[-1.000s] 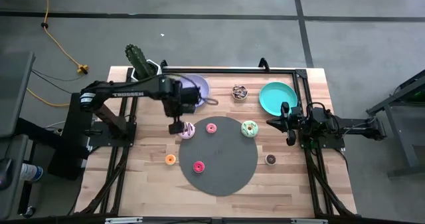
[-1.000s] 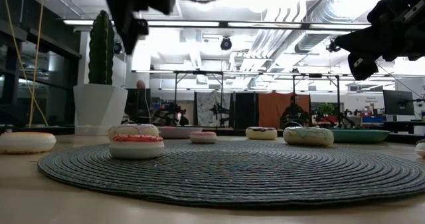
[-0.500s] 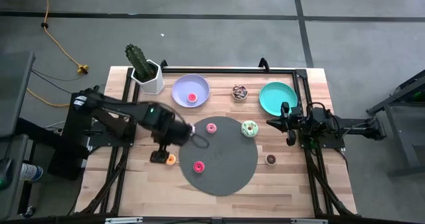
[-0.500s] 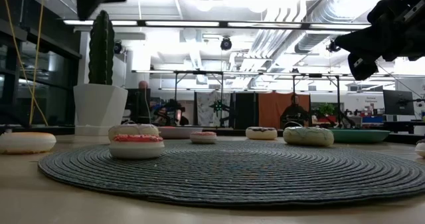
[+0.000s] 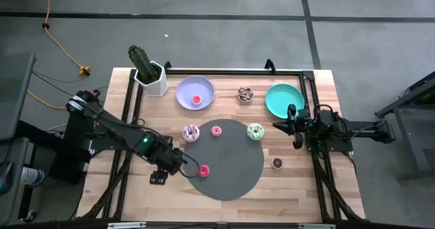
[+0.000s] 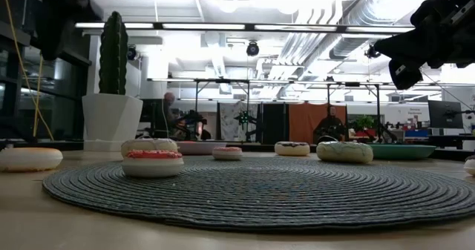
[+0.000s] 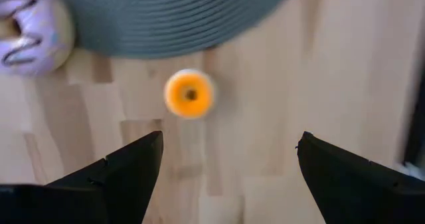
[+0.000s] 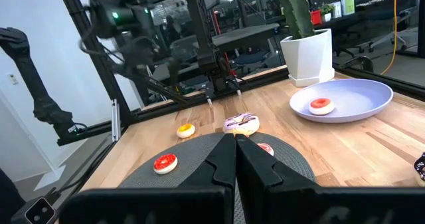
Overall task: Pick & Place donuts
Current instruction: Put the small yellow doughnut on the purple plate
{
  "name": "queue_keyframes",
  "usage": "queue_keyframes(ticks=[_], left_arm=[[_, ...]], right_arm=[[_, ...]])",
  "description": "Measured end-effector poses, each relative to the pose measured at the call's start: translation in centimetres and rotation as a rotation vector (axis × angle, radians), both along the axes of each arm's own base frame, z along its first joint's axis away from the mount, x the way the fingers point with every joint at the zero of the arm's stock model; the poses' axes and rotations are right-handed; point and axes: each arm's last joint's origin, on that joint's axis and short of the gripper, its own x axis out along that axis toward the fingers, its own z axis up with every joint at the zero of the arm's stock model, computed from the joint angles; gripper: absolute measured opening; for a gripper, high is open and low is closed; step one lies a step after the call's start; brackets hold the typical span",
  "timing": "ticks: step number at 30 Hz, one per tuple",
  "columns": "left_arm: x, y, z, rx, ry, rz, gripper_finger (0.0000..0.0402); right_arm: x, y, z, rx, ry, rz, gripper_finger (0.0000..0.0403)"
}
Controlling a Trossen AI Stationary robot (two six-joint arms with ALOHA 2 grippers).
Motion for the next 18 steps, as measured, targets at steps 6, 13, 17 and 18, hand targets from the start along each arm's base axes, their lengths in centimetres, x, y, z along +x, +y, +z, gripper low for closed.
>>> queue_keyframes(ticks=[6, 13, 17, 18], left_arm=[[-0.7, 0.8, -2.9, 0.114, 0.0, 0.083, 0.0337], [-0.9, 0.9, -5.3, 0.102, -0.022, 0.084, 0.0337], [-0.9, 1.0, -6.3, 0.118, -0.054, 0.084, 0.0337], [-0.9, 1.0, -6.4, 0.123, -0.066, 0.08, 0.0337]], right_arm=[[0.0, 0.0, 0.0, 0.0, -0.001, 0.0, 0.0], [0.0, 0.0, 0.0, 0.0, 0.0, 0.0, 0.0], [0.0, 0.0, 0.0, 0.0, 0.0, 0.0, 0.0], [0.0, 0.0, 0.0, 0.0, 0.0, 0.0, 0.0]])
